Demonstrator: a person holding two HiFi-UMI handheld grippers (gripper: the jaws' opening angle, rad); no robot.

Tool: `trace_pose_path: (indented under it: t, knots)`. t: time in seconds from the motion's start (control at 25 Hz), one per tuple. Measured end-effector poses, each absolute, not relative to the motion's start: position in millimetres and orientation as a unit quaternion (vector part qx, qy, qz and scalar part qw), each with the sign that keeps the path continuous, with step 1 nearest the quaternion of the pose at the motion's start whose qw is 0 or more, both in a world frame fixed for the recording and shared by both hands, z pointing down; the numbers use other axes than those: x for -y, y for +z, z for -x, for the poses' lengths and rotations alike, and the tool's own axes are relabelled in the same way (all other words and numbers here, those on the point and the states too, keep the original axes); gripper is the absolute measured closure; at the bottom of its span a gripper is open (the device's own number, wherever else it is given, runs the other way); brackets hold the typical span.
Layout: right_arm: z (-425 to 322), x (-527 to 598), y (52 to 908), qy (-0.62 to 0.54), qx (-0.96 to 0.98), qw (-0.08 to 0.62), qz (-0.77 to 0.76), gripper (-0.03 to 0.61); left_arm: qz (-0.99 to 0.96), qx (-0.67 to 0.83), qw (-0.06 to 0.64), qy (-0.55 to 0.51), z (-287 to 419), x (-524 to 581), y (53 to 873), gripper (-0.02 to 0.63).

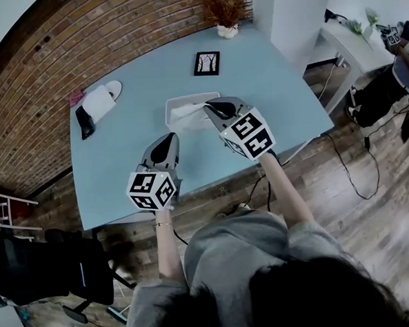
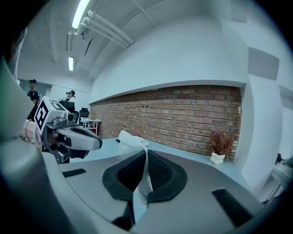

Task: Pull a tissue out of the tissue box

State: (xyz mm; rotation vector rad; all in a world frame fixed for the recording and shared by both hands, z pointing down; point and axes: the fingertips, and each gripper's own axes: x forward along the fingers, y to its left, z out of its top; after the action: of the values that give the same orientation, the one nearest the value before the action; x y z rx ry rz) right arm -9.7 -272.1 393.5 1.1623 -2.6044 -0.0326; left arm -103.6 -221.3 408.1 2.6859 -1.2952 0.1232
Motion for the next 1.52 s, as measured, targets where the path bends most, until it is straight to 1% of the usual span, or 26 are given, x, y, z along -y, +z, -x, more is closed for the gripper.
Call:
trace_pose_path:
  t: [0.32, 0.56, 1.52]
  knots:
    - [-4.3, 258.9, 397.2, 0.018, 0.909, 0.085, -0.408, 0.577, -0.896, 0.438, 0.072, 0.030, 95.3, 209.7, 408.3, 0.611]
    - [-9.3, 248.6, 397.6, 0.020, 0.914, 0.056, -0.402, 0.577, -0.894, 0.444, 0.066, 0.021, 91.3, 202.9, 405.5, 0.611]
    - [-22.5, 248.2, 413.9, 0.034, 0.927, 0.034, -0.371, 0.577, -0.877, 0.474, 0.074, 0.016, 79.7, 206.0, 415.8, 0.611]
